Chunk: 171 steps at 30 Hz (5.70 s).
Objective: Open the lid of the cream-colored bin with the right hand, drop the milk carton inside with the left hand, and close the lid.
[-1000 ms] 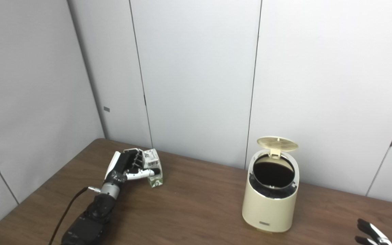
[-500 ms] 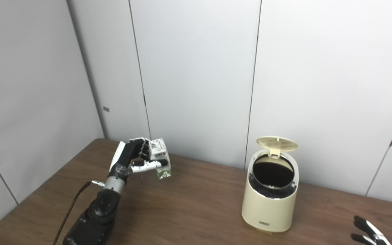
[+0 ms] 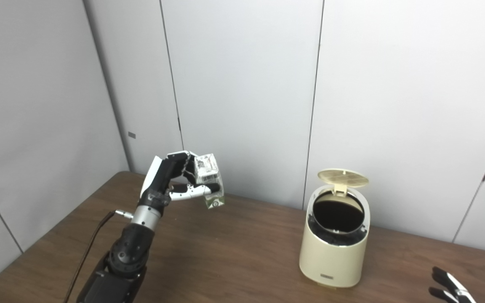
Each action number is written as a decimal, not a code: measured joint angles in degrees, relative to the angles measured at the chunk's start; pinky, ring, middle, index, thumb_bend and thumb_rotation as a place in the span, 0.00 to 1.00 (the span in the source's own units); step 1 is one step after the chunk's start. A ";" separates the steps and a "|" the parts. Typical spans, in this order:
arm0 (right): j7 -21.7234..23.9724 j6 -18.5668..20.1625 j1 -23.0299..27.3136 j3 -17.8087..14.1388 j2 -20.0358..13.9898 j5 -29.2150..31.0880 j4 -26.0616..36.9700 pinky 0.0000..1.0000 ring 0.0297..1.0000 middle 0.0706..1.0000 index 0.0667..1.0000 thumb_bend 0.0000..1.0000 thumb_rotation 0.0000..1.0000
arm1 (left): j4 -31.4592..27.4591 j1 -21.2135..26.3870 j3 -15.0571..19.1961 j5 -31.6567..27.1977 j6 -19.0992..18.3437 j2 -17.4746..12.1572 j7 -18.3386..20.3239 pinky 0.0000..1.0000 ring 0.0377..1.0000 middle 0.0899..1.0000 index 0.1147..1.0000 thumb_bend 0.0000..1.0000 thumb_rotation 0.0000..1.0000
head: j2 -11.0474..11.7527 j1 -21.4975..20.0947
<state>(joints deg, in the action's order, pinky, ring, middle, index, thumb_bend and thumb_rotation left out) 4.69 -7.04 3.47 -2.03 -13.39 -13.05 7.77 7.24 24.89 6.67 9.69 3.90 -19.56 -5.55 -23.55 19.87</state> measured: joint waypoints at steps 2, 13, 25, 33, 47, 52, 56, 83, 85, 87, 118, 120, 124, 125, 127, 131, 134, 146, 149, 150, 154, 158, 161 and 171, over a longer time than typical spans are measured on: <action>-0.01 0.00 0.00 0.00 0.34 -0.08 0.09 0.70 0.83 0.89 0.89 0.72 0.48 | -2.02 -0.37 -0.22 0.67 -1.32 0.46 0.27 0.44 0.48 0.43 0.43 0.52 0.00 | -0.09 -0.70; -0.24 1.37 0.05 0.03 1.15 -1.45 2.07 0.72 0.83 0.88 0.88 0.65 0.26 | -9.35 -0.62 -1.74 2.89 -2.66 1.87 2.35 0.50 0.50 0.43 0.43 0.52 0.00 | -0.44 -3.61; -0.23 3.16 0.30 0.78 1.40 -3.32 3.90 0.71 0.82 0.88 0.87 0.67 0.13 | -13.17 -0.59 -2.82 0.86 -1.90 4.07 5.36 0.48 0.48 0.43 0.44 0.52 0.00 | -0.62 -7.21; -0.58 3.89 0.76 1.16 1.67 -4.96 3.96 0.69 0.80 0.86 0.86 0.69 0.07 | -13.14 -0.01 -4.25 0.61 0.13 5.50 6.36 0.48 0.48 0.42 0.44 0.52 0.00 | -0.79 -9.85; -2.04 3.85 0.73 1.93 2.48 -5.94 3.81 0.71 0.81 0.87 0.87 0.71 0.22 | -10.50 3.04 -7.38 -0.67 2.26 9.81 7.41 0.47 0.48 0.43 0.44 0.52 0.00 | -1.14 -13.71; -2.45 3.61 0.76 2.29 2.48 -6.24 2.58 0.70 0.81 0.86 0.87 0.73 0.26 | -7.98 4.76 -8.51 -0.63 4.18 11.03 7.79 0.47 0.48 0.43 0.44 0.52 0.00 | -1.32 -13.98; -2.47 3.60 0.77 2.45 2.47 -6.25 1.72 0.71 0.81 0.86 0.86 0.74 0.28 | -6.36 6.14 -8.95 0.27 4.94 11.55 7.76 0.46 0.48 0.43 0.44 0.52 0.00 | -1.49 -14.86; -2.91 4.65 0.73 3.41 3.02 -9.40 3.95 0.70 0.80 0.86 0.86 0.71 0.22 | 7.86 8.34 -10.74 4.23 15.55 15.51 5.19 0.45 0.47 0.42 0.44 0.52 0.00 | -2.37 -19.51; -2.91 4.82 0.74 3.62 3.14 -9.60 4.38 0.71 0.80 0.86 0.86 0.71 0.22 | 9.77 8.49 -10.81 5.27 17.92 15.74 3.75 0.45 0.46 0.42 0.45 0.52 0.00 | -2.37 -19.78; -2.91 5.15 0.74 3.83 3.26 -9.73 4.65 0.71 0.80 0.86 0.86 0.71 0.23 | 11.37 8.65 -11.09 6.29 19.57 15.86 2.43 0.45 0.46 0.42 0.45 0.52 0.00 | -2.55 -19.95; -4.05 6.64 -0.45 4.74 5.23 -12.02 6.17 0.72 0.81 0.86 0.87 0.71 0.29 | 25.72 15.49 -32.30 11.61 21.47 11.34 -36.58 0.46 0.46 0.43 0.44 0.52 0.00 | -3.78 -22.42; -4.17 6.64 -0.61 4.75 5.38 -12.11 6.34 0.71 0.80 0.86 0.87 0.70 0.30 | 26.99 15.95 -33.40 10.69 21.50 11.32 -36.91 0.47 0.46 0.43 0.43 0.52 0.00 | -3.95 -22.59; -4.32 6.63 -0.94 4.68 5.41 -12.20 6.66 0.70 0.80 0.86 0.86 0.71 0.29 | 27.89 16.10 -34.89 9.38 21.88 11.61 -37.34 0.47 0.46 0.43 0.43 0.52 0.00 | -4.31 -23.03; -4.35 6.63 -0.97 4.61 5.41 -12.12 6.66 0.70 0.80 0.86 0.86 0.71 0.29 | 28.36 16.19 -34.96 9.23 22.04 11.83 -37.44 0.47 0.46 0.43 0.43 0.52 0.00 | -4.31 -23.03; -4.41 6.59 -0.99 4.56 5.38 -12.04 6.66 0.70 0.80 0.86 0.86 0.71 0.30 | 28.94 16.31 -35.17 8.95 22.09 12.26 -37.86 0.48 0.46 0.43 0.43 0.52 0.00 | -4.48 -23.12; -4.53 6.53 -1.15 4.42 5.16 -11.93 6.62 0.71 0.80 0.86 0.87 0.71 0.34 | 29.50 16.30 -35.37 7.86 22.09 13.24 -37.79 0.49 0.47 0.43 0.43 0.52 0.00 | -4.66 -23.12; -4.72 6.52 -1.31 4.33 4.94 -11.91 6.54 0.71 0.80 0.86 0.87 0.72 0.35 | 29.92 16.31 -35.57 7.49 22.08 13.58 -36.99 0.49 0.47 0.43 0.43 0.52 0.00 | -4.66 -23.12; -5.11 6.49 -1.40 4.17 4.85 -11.84 6.29 0.71 0.80 0.86 0.87 0.72 0.35 | 32.36 16.91 -35.89 7.47 22.58 14.35 -37.33 0.47 0.48 0.44 0.43 0.52 0.00 | -5.10 -23.12; -5.11 6.51 -1.41 4.17 4.76 -11.84 6.34 0.71 0.80 0.86 0.87 0.72 0.35 | 32.99 17.16 -35.78 8.06 22.73 14.33 -36.94 0.52 0.54 0.45 0.42 0.52 0.00 | -5.36 -23.12; -5.10 6.52 -1.41 4.17 4.73 -11.84 6.40 0.71 0.81 0.86 0.87 0.72 0.35 | 33.20 17.16 -35.60 8.44 22.80 14.33 -36.66 0.54 0.56 0.45 0.42 0.52 0.00 | -5.36 -23.03; -5.10 6.52 -1.40 4.17 4.70 -11.73 6.48 0.71 0.80 0.86 0.87 0.72 0.34 | 34.74 17.23 -34.23 12.08 23.91 14.34 -35.92 0.65 0.69 0.69 0.68 0.80 0.22 | -5.45 -22.86; -5.11 6.51 -1.40 4.18 4.70 -11.55 6.45 0.71 0.80 0.86 0.87 0.72 0.33 | 34.88 17.22 -32.01 14.88 24.10 14.77 -34.50 0.67 0.74 0.76 0.77 0.84 0.26 | -5.45 -22.68; -5.11 6.50 -1.37 4.17 4.69 -11.48 6.32 0.71 0.80 0.86 0.86 0.72 0.32 | 34.81 17.20 -30.87 15.67 24.07 14.96 -33.55 0.67 0.74 0.76 0.78 0.84 0.24 | -5.36 -22.59; -5.11 6.50 -0.85 4.19 4.69 -11.46 6.20 0.72 0.79 0.86 0.86 0.72 0.28 | 32.72 16.09 -29.12 16.42 23.99 14.95 -31.11 0.65 0.73 0.75 0.75 0.86 0.19 | -5.27 -22.24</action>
<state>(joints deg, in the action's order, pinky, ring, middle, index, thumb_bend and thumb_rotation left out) -0.42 -0.54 2.62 2.16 -8.70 -24.51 13.97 39.96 40.97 -22.45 26.10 27.90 -4.61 -36.66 -28.83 -2.37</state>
